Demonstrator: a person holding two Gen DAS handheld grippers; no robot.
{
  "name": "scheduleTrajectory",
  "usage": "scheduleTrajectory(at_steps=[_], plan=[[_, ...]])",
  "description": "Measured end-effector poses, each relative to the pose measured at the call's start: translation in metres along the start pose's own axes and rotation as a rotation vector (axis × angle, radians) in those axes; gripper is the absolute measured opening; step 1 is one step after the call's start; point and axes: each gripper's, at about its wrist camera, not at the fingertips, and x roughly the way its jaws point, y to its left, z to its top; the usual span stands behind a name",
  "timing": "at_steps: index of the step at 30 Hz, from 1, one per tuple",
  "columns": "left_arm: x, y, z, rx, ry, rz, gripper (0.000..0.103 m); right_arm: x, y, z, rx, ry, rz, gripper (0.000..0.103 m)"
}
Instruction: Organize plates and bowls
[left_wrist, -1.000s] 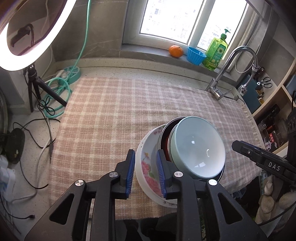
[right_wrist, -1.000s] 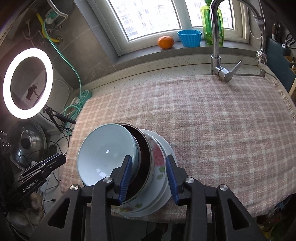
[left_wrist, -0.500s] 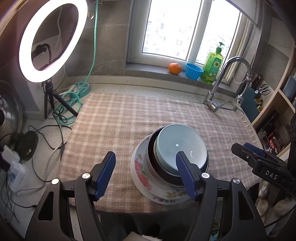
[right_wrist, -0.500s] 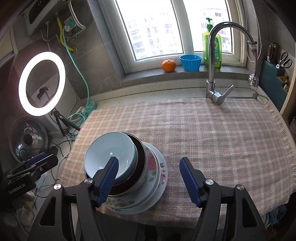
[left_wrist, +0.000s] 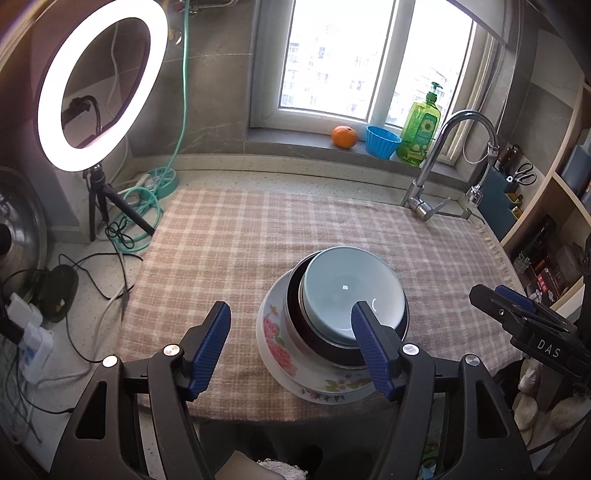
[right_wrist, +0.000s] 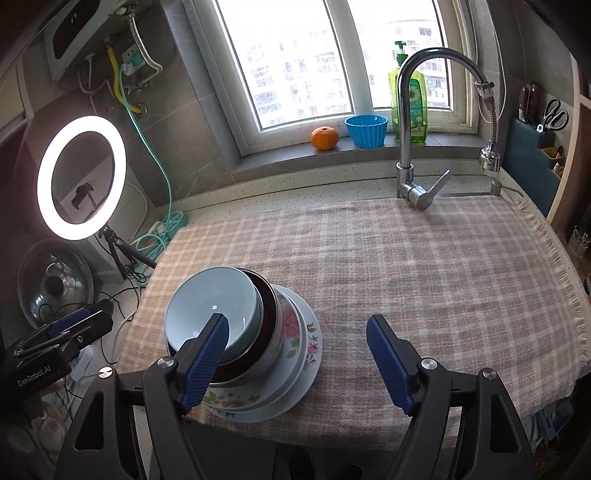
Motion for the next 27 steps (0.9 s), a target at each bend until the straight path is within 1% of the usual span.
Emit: scheduleTrajectory(at_steps=[6, 27], plan=[[-0.0007, 0.0002, 0.0, 0.004, 0.0, -0.003, 0.068, 0.0011, -0.0047, -0.0014, 0.027, 0.01, 0.0, 0.074], [-0.0023, 0.0017, 0.0013, 0.006, -0.007, -0.003, 0.068, 0.0037, -0.0013, -0.0005, 0.019, 0.014, -0.001, 0.074]])
